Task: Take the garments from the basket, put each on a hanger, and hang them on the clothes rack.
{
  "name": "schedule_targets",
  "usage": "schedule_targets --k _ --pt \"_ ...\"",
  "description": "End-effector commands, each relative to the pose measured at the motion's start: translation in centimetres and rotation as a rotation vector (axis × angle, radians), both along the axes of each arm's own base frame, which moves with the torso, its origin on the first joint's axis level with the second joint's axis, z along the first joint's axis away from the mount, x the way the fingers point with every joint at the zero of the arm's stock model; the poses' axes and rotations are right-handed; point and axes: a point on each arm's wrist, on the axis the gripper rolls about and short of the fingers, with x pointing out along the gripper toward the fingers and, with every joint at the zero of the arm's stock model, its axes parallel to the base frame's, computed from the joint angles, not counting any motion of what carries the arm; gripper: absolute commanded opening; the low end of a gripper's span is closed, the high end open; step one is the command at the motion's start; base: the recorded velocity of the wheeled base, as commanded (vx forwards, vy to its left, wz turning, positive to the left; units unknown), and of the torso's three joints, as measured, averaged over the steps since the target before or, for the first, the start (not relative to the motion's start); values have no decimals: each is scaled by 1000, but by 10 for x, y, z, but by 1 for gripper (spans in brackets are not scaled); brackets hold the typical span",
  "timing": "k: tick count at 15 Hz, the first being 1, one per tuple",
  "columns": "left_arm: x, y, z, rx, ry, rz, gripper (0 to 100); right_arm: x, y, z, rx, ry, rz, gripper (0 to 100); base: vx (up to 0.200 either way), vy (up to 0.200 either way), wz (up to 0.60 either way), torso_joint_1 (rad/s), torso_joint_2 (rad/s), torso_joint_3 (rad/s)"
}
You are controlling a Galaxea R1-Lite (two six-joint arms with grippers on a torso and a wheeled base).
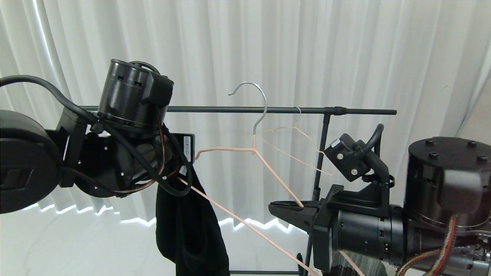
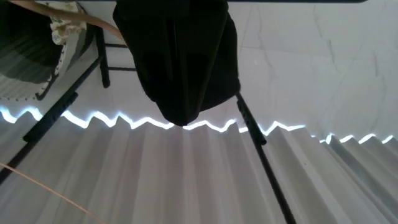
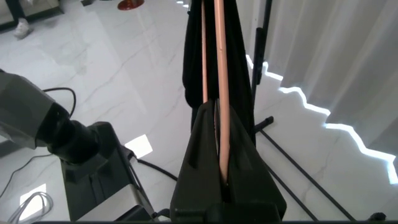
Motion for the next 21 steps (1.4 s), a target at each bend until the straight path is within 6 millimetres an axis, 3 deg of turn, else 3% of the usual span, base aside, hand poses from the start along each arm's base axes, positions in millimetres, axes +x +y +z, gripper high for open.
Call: schedule_targets --k 1,21 --pt "-5 -7 1 -2 -2 -32 0 1 1 -3 -9 6 1 0 0 0 0 0 0 0" --pt "-54 -57 18 -65 -74 -290 0 14 24 -33 -94 71 -5 0 0 0 0 0 0 0"
